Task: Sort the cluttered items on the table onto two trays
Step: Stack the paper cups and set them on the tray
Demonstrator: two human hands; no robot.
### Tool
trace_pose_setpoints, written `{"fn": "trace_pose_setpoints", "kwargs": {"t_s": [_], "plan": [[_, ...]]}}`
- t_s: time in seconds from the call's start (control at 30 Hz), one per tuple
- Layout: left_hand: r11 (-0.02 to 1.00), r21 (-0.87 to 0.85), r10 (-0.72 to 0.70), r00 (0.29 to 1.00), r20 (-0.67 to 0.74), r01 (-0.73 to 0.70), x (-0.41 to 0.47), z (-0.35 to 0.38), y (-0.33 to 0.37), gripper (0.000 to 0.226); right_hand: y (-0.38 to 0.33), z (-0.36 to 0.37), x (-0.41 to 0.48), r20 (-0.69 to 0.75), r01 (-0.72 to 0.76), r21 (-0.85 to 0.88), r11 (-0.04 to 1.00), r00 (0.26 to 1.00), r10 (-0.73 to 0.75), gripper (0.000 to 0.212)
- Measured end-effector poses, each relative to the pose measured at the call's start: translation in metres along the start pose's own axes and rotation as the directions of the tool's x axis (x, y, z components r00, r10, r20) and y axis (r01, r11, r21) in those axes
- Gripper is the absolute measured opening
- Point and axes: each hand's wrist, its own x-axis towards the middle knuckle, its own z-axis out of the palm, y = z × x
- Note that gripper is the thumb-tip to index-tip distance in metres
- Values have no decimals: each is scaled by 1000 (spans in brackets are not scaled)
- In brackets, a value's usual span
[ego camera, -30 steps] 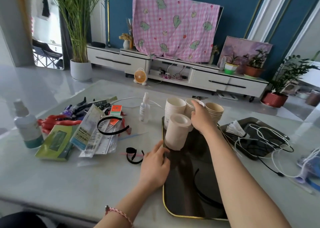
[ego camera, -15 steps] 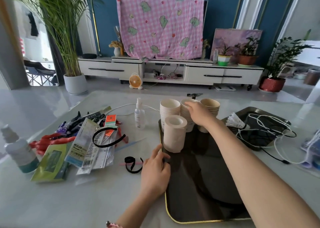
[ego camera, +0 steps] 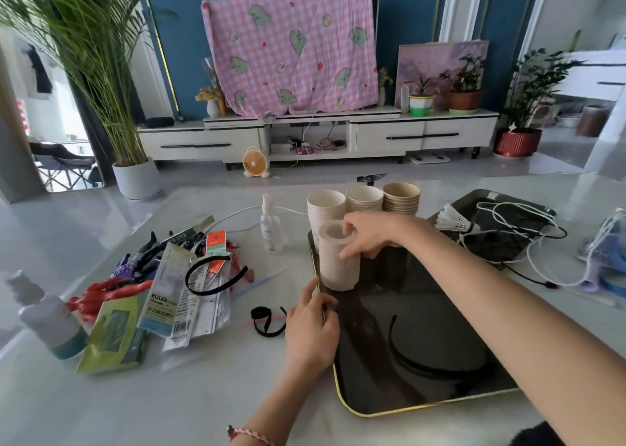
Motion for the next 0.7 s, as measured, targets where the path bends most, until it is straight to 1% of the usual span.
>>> {"fn": "trace_pose_setpoints", "kwargs": {"t_s": [0.07, 0.23, 0.27, 0.3, 0.33, 0.37, 0.4, 0.43, 0.47, 0.5, 0.53, 0.57, 0.63, 0.67, 0.7], "plan": [[1000, -3, 13, 1000, 6, -13, 0, 0, -1, 19, 6, 3, 4, -76, 31, -35, 999, 997, -34, 33], [1000, -10, 30, 1000, 3, -30, 1, -2, 0, 19, 14, 16, 16, -246, 91, -22, 996, 965, -93, 31], [999, -8, 34, 999, 2, -34, 1, -1, 0, 20, 15, 19, 18, -254, 97, -29, 995, 962, -101, 34], [999, -7, 31, 1000, 3, -31, 1, -1, -1, 20, 15, 19, 18, -236, 93, -16, 996, 967, -94, 43], [1000, -8, 29, 1000, -3, -29, 2, -1, -1, 19, 15, 14, 16, -210, 83, 33, 996, 975, -75, 53], [1000, -7, 28, 1000, -3, -28, 2, -1, -1, 19, 15, 7, 13, -200, 68, 104, 992, 979, -46, 59], [1000, -4, 28, 1000, -5, -28, 2, 0, -1, 19, 16, -2, 9, -241, 72, 168, 983, 970, -30, 56], [1000, -2, 25, 1000, -3, -25, 1, -1, -2, 19, 18, -13, 6, -338, 93, 214, 972, 941, -16, 47], [1000, -3, 22, 1000, -3, -22, 1, -1, -1, 19, 23, -22, 4, -476, 118, 225, 967, 879, 4, 35], [1000, -5, 24, 1000, -5, -24, 1, -1, -1, 19, 30, -29, 4, -613, 122, 199, 972, 790, 27, 27], [1000, -9, 25, 1000, -6, -25, 1, 0, -1, 20, 39, -32, 6, -705, 92, 147, 985, 708, 40, 23], [1000, -13, 22, 1000, -5, -22, 1, 0, -1, 20, 48, -32, 8, -735, 25, 93, 995, 676, 52, 25], [1000, -25, 19, 1000, 1, -19, 1, 0, -1, 20, 64, -22, 9, -683, -103, -7, 995, 727, 70, 38], [999, -31, 17, 1000, 2, -17, 1, 0, -1, 20, 70, -17, 9, -686, -128, -56, 990, 726, 55, 41], [999, -33, 15, 1000, 2, -15, 2, 0, -1, 21, 72, -13, 8, -730, -121, -97, 988, 683, 12, 38]]}}
